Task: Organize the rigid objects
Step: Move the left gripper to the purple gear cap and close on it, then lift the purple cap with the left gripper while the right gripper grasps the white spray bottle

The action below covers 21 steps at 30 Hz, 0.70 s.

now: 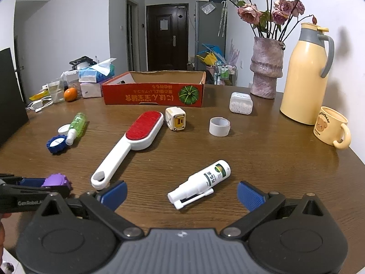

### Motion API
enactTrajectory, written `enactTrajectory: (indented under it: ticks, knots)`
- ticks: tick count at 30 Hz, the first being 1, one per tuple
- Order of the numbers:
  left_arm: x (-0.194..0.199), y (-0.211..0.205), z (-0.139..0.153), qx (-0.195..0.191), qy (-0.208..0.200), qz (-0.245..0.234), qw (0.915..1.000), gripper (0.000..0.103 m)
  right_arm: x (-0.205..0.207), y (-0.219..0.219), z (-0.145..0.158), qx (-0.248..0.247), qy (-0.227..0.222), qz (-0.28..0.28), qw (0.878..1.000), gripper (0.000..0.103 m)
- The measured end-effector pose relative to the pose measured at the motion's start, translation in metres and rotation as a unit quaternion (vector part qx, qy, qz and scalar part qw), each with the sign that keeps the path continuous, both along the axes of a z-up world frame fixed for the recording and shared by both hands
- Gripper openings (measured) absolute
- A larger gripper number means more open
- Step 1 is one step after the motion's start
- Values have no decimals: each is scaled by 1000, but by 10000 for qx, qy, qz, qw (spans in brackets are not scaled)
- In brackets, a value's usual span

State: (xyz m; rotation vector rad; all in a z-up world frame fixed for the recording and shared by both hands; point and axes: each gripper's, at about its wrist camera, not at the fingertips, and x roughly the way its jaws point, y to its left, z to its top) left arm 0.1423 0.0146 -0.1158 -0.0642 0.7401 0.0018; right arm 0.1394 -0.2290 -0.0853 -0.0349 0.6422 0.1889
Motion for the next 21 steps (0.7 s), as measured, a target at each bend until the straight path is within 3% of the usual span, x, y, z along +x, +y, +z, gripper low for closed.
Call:
enactTrajectory:
  ticks: [6,12,21]
  knots:
    - [3,4,0,-102,-32,-40,9999,55,6,-3,-6,-122,-14,-11,9999,103]
    - [2,6,2,-135,-59,-50,9999,55,10,-10,-19,-520,-261,420,9974,103]
    - [3,5,5,-138,-76,24,9999,55,30,-25,-35,-478,-194,971,9939,103]
